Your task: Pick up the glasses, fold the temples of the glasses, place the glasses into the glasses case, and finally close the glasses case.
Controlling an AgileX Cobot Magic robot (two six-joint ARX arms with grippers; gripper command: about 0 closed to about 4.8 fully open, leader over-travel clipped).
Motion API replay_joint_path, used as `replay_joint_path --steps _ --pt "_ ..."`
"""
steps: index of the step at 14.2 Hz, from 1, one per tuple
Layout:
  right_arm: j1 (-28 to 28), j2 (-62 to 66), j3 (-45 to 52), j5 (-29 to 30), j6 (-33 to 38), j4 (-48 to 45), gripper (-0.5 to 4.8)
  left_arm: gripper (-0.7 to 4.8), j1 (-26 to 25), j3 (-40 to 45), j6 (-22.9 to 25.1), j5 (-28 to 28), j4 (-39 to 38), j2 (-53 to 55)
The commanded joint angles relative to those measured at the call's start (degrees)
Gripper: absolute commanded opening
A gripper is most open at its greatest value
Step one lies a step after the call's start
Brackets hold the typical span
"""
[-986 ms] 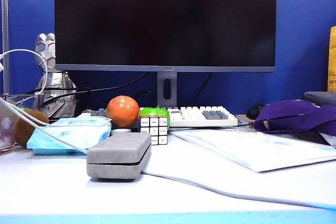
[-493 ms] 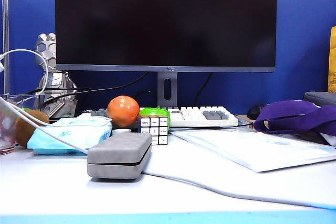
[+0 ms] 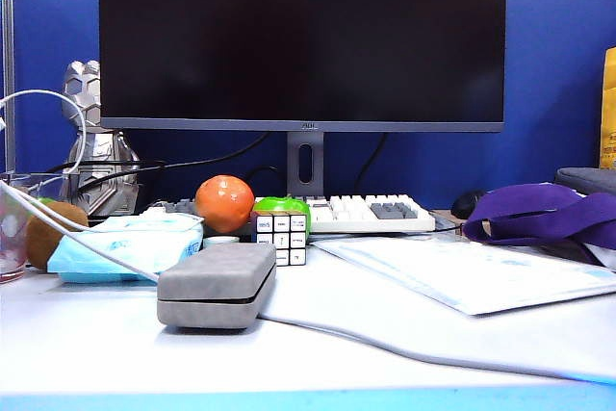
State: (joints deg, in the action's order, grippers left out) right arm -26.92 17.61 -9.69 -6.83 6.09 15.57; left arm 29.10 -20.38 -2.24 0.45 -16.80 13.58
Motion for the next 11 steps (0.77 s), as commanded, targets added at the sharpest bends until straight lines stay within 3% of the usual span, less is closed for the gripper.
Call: replay_joint_path --steps 1,6,7,9,10,11 --pt "0.02 -0.04 1.11 0.94 0.74 1.14 -0.05 -0.05 -0.04 7.69 -5.16 0.72 9.94 -0.02" --pt "0.0 -0.04 1.11 0.94 0.74 2.78 -0.05 -0.05 -2.08 18.95 -6.19 -3.28 21.99 -1.57" --pt "0.02 -0.04 1.11 0.46 0.74 2.78 -0.05 -0.05 -5.25 19.91 -6.25 -2.38 21.2 -3.39" --pt "0.02 -0.04 1.11 0.5 0.74 2.78 -0.05 -0.05 -19.52 19.91 -4.94 -2.16 12.48 -10.27" --pt "0.04 -0.04 1.11 0.52 0.74 2.78 -0.05 -0.05 -23.41 19.91 -1.27 -2.45 6.34 -13.55" --pt "0.04 0.0 1.11 0.48 0.74 2.73 -0.05 -0.05 -24.87 19.91 3.87 -3.08 6.43 -13.55"
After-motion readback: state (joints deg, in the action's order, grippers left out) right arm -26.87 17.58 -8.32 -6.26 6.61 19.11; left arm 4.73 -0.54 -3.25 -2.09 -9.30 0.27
